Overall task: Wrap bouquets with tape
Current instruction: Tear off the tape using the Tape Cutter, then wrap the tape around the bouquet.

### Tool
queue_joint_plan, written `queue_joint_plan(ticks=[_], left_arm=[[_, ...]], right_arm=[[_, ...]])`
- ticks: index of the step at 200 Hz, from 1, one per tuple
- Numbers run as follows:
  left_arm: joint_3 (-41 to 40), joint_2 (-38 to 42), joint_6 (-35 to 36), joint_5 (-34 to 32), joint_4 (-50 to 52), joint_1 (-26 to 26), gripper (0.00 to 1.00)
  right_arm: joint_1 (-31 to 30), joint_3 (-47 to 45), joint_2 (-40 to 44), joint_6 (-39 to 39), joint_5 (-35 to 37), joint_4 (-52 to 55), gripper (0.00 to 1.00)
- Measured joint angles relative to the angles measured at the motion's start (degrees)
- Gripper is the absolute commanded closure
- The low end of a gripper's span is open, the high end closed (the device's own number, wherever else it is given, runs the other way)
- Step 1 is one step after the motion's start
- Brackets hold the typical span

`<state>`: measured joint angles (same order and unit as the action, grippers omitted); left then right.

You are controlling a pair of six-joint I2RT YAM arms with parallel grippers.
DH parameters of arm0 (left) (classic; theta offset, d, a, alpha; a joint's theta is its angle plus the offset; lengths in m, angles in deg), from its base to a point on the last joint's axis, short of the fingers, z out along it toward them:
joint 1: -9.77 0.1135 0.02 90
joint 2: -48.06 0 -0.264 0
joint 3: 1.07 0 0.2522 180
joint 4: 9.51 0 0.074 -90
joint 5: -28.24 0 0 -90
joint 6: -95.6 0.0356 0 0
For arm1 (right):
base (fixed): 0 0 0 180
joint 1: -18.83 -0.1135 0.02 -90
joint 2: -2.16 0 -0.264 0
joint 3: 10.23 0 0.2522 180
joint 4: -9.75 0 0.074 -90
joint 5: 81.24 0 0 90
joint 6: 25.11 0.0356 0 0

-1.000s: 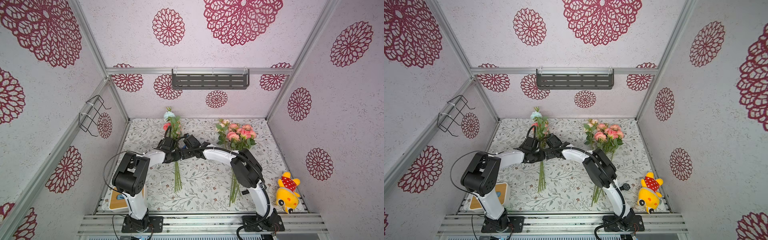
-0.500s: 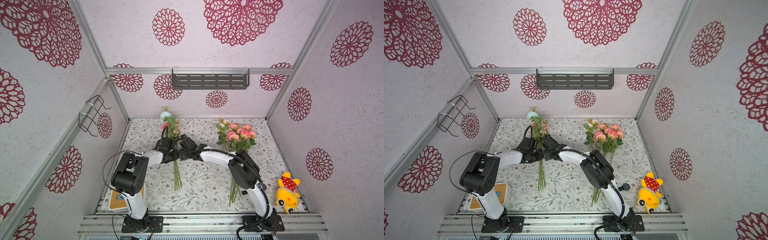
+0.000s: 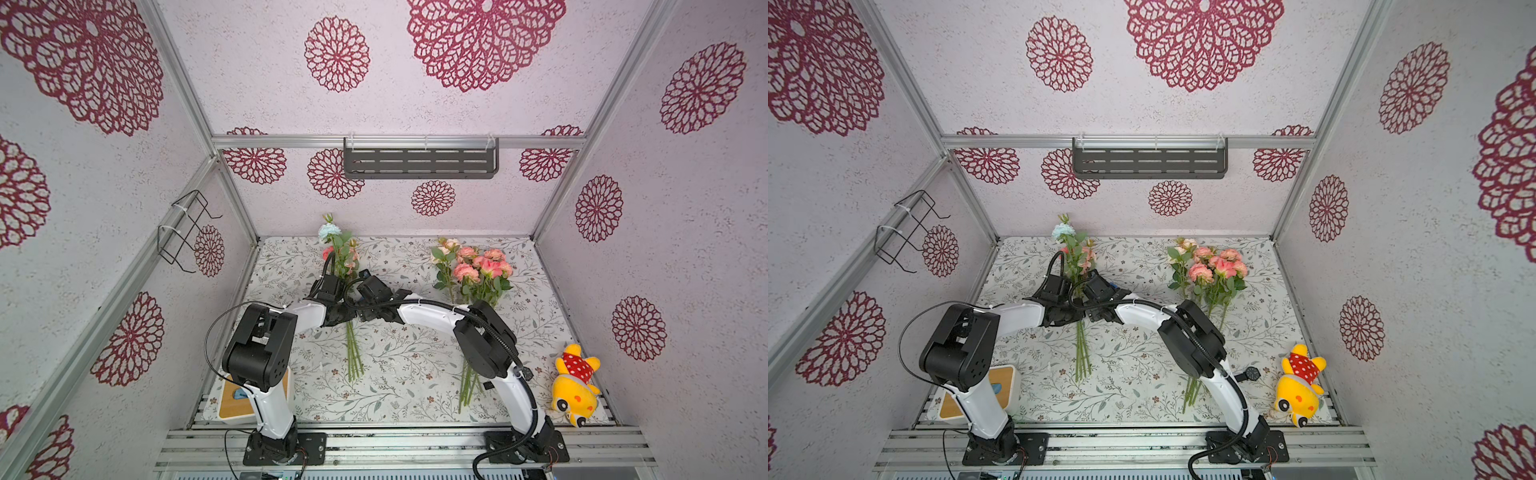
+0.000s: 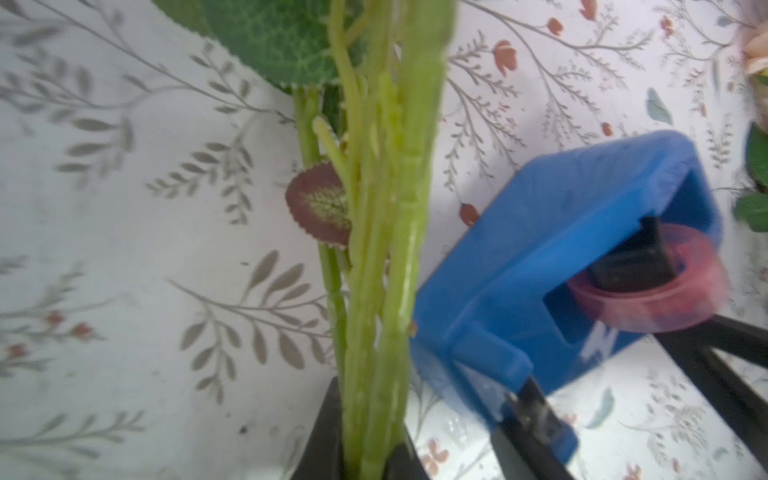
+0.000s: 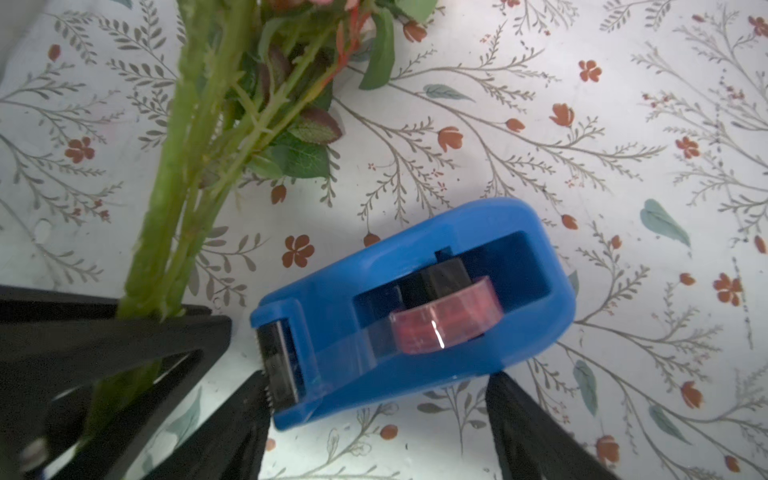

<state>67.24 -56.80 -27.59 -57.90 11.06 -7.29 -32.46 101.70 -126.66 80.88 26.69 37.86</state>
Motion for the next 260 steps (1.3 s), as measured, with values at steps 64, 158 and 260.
queue_joint_plan(ticks=[64, 158, 260], left_arm=[[0.3, -0.3, 1.0, -1.7, -0.6, -0.6, 1.0], [-3.0, 10.2, -6.2, 6.6, -0.5, 4.6, 1.0], [0.8, 22.8, -13.6, 14.3, -11.0, 4.7, 1.0]], right_arm=[[0.5, -0.4, -1.6, -1.3, -0.5, 1.1, 0.11], [4.0, -8.8, 13.7, 2.1, -18.1, -0.9, 0.01], [10.1, -21.9, 21.0, 17.2, -47.0, -23.8, 0.1]])
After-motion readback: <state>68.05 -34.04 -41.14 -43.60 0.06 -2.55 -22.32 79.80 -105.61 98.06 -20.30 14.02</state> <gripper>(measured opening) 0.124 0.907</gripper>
